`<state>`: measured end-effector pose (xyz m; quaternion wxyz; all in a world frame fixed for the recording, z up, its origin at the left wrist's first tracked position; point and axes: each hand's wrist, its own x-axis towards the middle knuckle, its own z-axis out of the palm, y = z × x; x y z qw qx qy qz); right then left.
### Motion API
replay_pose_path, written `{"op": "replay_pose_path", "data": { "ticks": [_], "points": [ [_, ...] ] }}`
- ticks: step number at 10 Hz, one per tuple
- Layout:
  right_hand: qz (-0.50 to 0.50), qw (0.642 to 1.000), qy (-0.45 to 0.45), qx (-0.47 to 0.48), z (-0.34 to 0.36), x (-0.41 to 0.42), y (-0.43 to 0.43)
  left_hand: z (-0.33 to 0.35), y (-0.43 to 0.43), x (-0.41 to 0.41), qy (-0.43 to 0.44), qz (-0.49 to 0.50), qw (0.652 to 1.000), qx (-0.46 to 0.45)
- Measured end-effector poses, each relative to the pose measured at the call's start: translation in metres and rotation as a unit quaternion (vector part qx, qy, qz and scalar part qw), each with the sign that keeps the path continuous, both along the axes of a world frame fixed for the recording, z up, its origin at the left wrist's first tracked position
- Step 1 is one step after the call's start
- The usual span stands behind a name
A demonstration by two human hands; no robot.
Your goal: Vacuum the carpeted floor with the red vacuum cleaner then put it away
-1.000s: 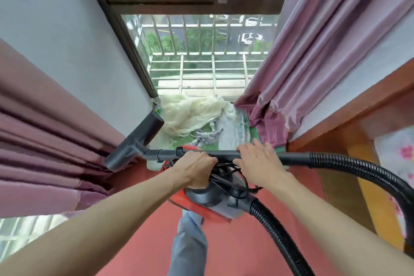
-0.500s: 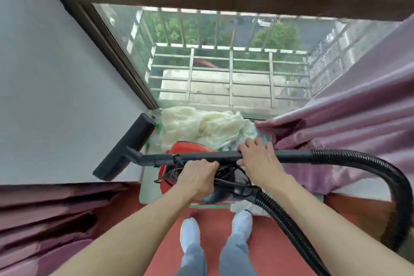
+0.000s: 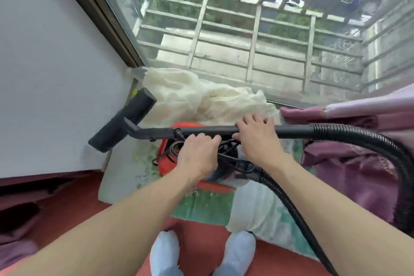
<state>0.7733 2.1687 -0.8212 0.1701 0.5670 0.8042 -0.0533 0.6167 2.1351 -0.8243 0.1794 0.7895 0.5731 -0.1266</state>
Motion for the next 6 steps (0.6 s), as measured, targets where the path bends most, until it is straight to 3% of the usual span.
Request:
{"op": "replay_pose_path", "data": {
  "ticks": [1, 4, 5, 6],
  "points": [
    [-0.009, 0.999, 0.036, 0.033, -0.022, 0.0, 0.014, -0.014, 0.011, -0.007, -0.015, -0.022, 0.998, 0.051],
    [-0.01, 0.999, 0.038, 0.01, -0.024, -0.003, 0.022, -0.017, 0.011, -0.029, -0.021, -0.008, 1.0, -0.003],
    [-0.04, 0.998, 0.03, -0.025, -0.006, 0.002, 0.019, -0.01, 0.01, -0.042, -0.006, -0.027, 1.0, 0.005],
    [-0.09, 0.99, 0.036, -0.103, 0.01, 0.005, 0.008, 0.005, 0.012, -0.05, -0.007, -0.01, 0.999, -0.045]
  ]
}}
